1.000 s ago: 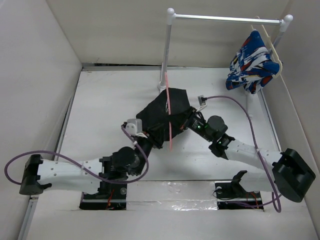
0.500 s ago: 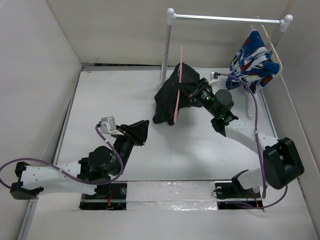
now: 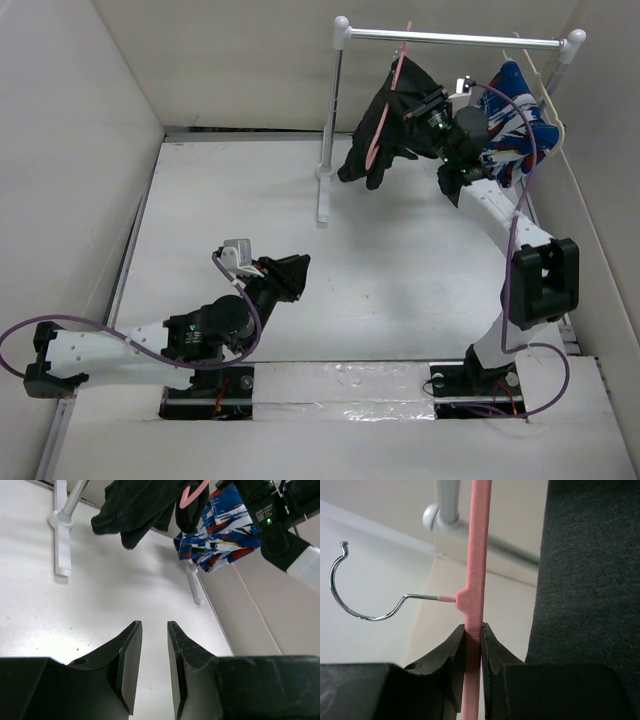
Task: Place the trousers on the hanger
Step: Place the hanger at the clothesline.
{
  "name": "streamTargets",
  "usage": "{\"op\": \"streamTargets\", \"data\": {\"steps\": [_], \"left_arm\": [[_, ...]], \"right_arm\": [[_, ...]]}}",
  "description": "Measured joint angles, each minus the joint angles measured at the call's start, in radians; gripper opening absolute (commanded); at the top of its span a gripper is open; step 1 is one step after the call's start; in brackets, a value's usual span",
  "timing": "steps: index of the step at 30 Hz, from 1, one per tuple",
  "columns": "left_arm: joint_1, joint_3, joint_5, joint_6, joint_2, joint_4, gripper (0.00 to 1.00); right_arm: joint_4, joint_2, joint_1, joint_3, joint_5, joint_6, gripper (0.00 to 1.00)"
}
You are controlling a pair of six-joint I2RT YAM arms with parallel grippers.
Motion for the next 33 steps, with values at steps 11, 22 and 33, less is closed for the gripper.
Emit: {"op": "streamTargets", "data": {"steps": [11, 22, 33], "left_arm": [[0.0, -0.034, 0.016, -0.064, 0.002, -0.047, 0.25], [0.0, -0.034, 0.019, -0.068, 0.051, -0.052, 0.26], [0.0, -0.034, 0.045, -0.077, 0.06, -0.051, 0.31]], "right_arm": [[-0.136, 0.177, -0.138, 0.236, -0.08, 0.005, 0.0], [-0.232, 0.261, -0.216, 0.411, -0.133, -0.015, 0.0], [-0.233, 0.27, -0.227, 0.371, -0.159, -0.08, 0.29]]}}
